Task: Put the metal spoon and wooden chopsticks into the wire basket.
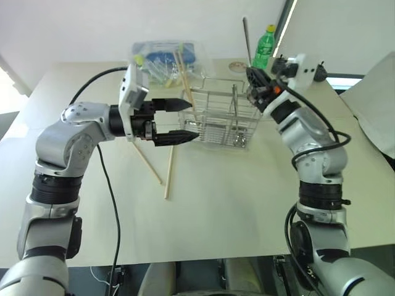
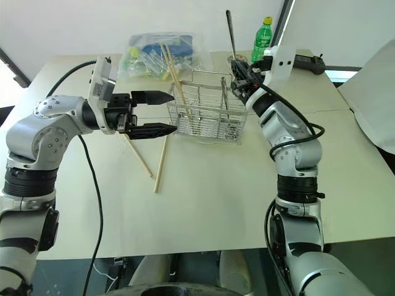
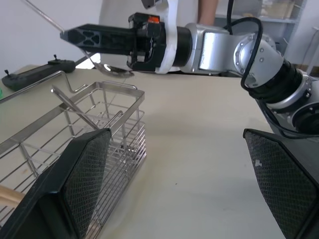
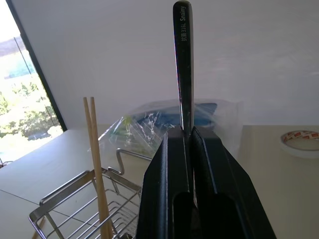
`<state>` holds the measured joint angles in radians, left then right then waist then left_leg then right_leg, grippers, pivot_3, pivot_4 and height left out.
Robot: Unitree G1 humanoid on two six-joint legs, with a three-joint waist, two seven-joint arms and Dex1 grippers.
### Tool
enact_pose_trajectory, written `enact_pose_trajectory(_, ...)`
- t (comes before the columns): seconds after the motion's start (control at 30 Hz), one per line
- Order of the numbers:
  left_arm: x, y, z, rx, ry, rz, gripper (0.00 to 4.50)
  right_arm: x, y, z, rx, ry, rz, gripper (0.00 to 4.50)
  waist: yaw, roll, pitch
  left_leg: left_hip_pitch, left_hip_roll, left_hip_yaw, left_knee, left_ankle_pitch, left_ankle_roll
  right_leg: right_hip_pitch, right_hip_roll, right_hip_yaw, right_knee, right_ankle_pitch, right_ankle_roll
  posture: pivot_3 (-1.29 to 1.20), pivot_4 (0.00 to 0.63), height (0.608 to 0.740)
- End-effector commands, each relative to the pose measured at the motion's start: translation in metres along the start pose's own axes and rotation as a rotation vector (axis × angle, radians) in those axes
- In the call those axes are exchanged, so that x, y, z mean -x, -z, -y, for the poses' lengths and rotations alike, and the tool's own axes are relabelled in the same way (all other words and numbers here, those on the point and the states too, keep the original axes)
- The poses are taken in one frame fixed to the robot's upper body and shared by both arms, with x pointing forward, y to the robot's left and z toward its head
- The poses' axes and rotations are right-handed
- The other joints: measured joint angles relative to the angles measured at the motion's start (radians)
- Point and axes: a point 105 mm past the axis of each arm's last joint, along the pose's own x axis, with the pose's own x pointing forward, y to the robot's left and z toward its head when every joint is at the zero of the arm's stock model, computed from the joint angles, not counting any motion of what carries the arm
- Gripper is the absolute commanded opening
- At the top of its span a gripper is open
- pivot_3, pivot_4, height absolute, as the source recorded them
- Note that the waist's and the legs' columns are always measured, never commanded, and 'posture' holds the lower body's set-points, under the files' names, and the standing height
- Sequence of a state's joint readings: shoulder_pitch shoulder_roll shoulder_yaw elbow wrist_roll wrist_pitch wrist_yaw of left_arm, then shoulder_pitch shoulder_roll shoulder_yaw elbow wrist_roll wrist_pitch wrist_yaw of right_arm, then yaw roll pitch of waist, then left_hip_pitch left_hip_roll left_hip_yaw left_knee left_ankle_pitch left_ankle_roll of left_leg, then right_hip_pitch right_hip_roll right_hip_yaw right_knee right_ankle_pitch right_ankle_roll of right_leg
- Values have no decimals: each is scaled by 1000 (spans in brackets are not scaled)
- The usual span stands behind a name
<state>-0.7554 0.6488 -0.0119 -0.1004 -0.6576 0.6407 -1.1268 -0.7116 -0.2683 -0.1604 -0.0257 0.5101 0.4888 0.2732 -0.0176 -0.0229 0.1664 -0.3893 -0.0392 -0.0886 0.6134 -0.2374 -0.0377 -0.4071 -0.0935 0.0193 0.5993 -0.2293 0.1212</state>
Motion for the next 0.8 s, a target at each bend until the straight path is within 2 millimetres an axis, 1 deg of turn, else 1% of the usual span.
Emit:
enact_pose_trajectory(0.03, 4, -20, -2, -82, -31, 38, 4500, 0, -1, -4, 31, -16, 38, 62, -2, 0, 0, 1, 1, 0, 0, 0, 0, 0, 1, 0, 0, 0, -1, 0, 150, 726)
enact_pose_trajectory(0.2, 5, -22, -2, -86, -40, 41, 4500, 3, 10, -9, 10, -25, 28, 62, -3, 0, 0, 2, 4, 0, 1, 0, 0, 0, 5, 1, 3, 2, -3, 0, 150, 726)
enact_pose_trajectory(0.5, 3, -26, -5, -95, -44, 54, 4500, -9, -2, -9, 14, -6, 83, 62, -2, 0, 0, 2, 4, 0, 1, 1, -1, 0, 5, 2, 3, 2, -4, 0, 150, 726)
enact_pose_trajectory(0.57, 3, -26, -6, -97, -43, 56, 4500, -11, -2, -8, 18, -4, 87, 62, -2, 0, 0, 2, 4, 0, 1, 1, -1, 0, 5, 2, 3, 2, -4, 0, 150, 726)
enact_pose_trajectory(0.73, 2, -28, -7, -99, -39, 61, 4500, -14, 7, -5, -5, -2, 75, 62, -2, 0, 0, 3, 4, 0, 1, 1, -1, 0, 5, 2, 3, 2, -4, 0, 150, 726)
enact_pose_trajectory(0.8, 1, -28, -7, -101, -38, 61, 4500, -13, 8, -5, -26, -4, 75, 735, -2, 1, 0, 3, 4, 0, 1, 1, -1, 0, 5, 2, 3, 2, -4, 0, 150, 726)
